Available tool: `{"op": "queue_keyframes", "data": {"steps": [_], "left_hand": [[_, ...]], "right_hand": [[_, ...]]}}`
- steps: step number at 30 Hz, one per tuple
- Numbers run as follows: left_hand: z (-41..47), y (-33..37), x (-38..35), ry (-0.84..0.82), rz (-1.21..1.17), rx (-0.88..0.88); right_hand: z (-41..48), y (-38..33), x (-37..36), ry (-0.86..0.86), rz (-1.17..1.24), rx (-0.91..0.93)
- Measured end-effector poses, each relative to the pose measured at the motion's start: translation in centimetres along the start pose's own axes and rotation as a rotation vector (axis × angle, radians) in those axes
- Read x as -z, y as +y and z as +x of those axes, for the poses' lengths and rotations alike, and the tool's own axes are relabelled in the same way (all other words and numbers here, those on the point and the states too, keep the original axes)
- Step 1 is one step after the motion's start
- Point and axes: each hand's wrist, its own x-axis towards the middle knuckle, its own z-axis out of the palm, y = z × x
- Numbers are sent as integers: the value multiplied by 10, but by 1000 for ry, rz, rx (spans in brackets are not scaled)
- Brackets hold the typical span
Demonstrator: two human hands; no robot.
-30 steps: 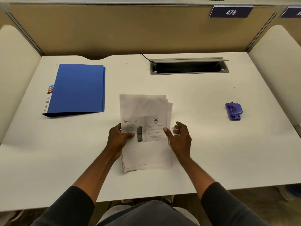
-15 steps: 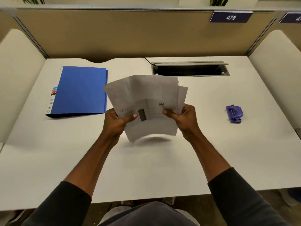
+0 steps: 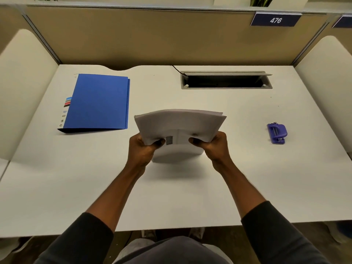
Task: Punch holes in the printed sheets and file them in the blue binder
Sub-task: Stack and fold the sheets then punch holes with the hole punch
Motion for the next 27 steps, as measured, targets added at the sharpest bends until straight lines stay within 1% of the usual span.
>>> {"op": "queue_keyframes", "data": {"steps": [5,8,12,15,22,27], "left_hand": [[-3,5,-6,34,80,-44],[-7,0,-7,30,112,-34],[-13,-5,-8,36,95,27],[-15,-3,-8,54,93,19],[-19,-6,-10,66,76,34],[-17,-7,-10,47,86,32]], "right_hand": [[-6,-6,-10,37,-40,46],[-10,1,-13,28,-32,16],[-18,10,-15,15,9,-26],[-21,10,-15,31,16,-7],[-26,19,-16,46,-5,-37],[-29,17,-16,62,11,-25]]}}
